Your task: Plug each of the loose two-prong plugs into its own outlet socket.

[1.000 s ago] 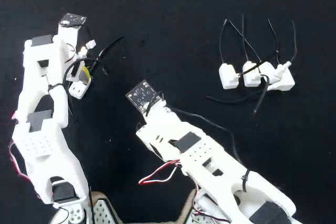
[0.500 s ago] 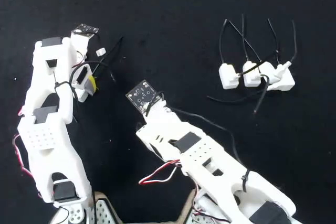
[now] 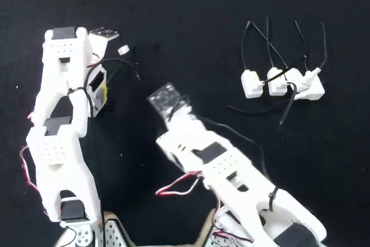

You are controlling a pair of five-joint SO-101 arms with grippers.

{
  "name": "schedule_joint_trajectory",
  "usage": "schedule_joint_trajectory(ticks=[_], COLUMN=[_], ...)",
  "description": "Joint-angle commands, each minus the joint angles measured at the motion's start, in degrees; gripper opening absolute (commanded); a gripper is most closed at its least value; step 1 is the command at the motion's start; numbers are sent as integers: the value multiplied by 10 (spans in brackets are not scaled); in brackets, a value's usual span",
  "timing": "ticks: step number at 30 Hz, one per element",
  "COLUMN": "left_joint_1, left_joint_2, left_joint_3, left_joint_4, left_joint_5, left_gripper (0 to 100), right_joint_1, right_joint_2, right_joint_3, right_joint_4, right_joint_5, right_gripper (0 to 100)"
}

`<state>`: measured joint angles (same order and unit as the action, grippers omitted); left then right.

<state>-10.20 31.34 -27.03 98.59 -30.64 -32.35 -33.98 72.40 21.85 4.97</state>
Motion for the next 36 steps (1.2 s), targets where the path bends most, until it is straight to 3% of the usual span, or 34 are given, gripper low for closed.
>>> schedule_joint_trajectory(ticks=[1, 8, 16, 20, 24, 29, 31, 36], left_joint_1=[13, 86, 104, 108, 103, 86, 53, -53], left_joint_2=[-78, -287, -582, -668, -709, -745, -753, -755], left_joint_3=[-29, 193, 638, 798, 866, 865, 855, 852], left_joint_4=[23, -5, -290, -345, -345, -341, -346, -382], left_joint_5=[72, 138, 172, 171, 172, 169, 167, 84], left_gripper=[29, 30, 31, 127, 271, 220, 217, 217], right_joint_1=[68, 132, 205, 200, 185, 178, 178, 178], right_joint_2=[-24, -24, -24, -24, -22, -21, -21, -21], right_joint_3=[-17, -28, -33, -33, -32, -31, -30, -29], right_joint_4=[-18, -19, -19, -19, -19, -19, -19, -19], right_joint_5=[-4, -55, -103, -103, -100, -100, -100, -99], right_gripper=[276, 276, 276, 276, 276, 276, 276, 276])
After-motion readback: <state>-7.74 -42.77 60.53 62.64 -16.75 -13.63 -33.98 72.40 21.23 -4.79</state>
